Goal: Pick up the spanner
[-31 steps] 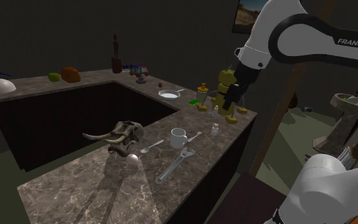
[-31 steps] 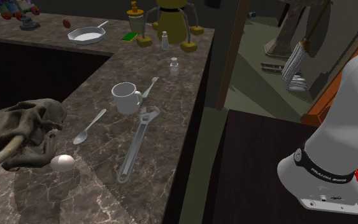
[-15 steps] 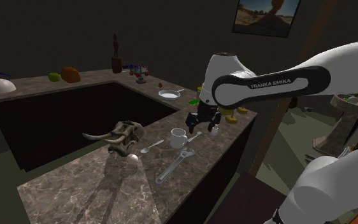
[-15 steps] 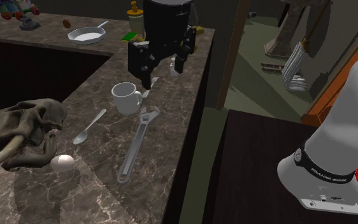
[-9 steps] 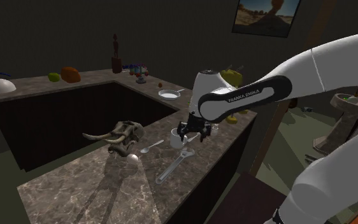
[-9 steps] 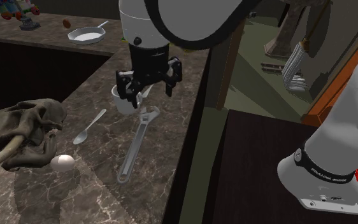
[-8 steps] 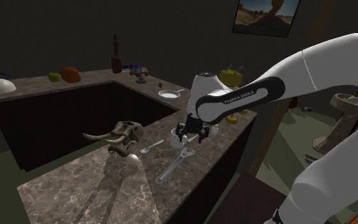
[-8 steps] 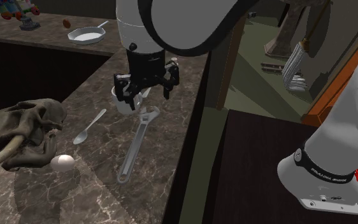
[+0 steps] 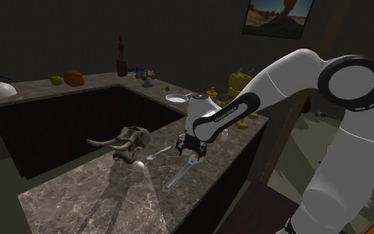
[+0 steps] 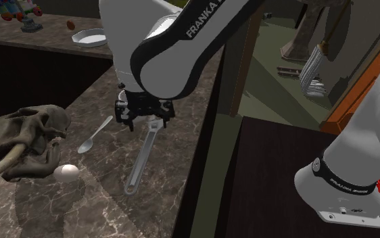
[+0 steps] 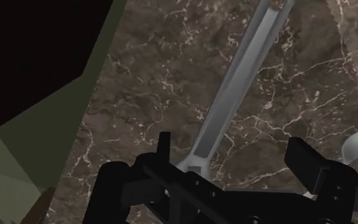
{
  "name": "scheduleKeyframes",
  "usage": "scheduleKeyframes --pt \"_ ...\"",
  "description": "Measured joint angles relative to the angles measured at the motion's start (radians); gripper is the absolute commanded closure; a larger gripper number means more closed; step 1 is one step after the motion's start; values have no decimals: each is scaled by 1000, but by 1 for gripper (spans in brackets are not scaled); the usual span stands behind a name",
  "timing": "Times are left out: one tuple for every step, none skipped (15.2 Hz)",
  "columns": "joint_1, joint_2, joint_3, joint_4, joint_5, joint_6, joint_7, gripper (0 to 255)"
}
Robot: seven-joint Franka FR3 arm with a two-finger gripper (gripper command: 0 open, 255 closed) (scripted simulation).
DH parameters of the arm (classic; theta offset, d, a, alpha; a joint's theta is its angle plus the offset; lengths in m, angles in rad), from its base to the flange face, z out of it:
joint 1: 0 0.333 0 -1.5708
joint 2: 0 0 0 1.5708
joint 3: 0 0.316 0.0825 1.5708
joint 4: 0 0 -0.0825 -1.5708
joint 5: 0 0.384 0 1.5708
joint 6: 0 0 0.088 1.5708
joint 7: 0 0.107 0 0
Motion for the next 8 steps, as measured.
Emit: scheduleKeyframes --pt "4 48 -9 22 -24 17 52 0" --pt "10 83 -19 34 -40 34 101 0" --pt "16 130 -34 61 -59 48 146 0" --pt "22 168 -48 85 -70 56 185 0" --pt "30 206 -64 99 -82 75 226 0" --pt "38 240 -78 116 -88 89 265 0" --pt "46 277 -93 136 -95 102 300 0" --pt "53 302 -104 143 -102 118 321 0"
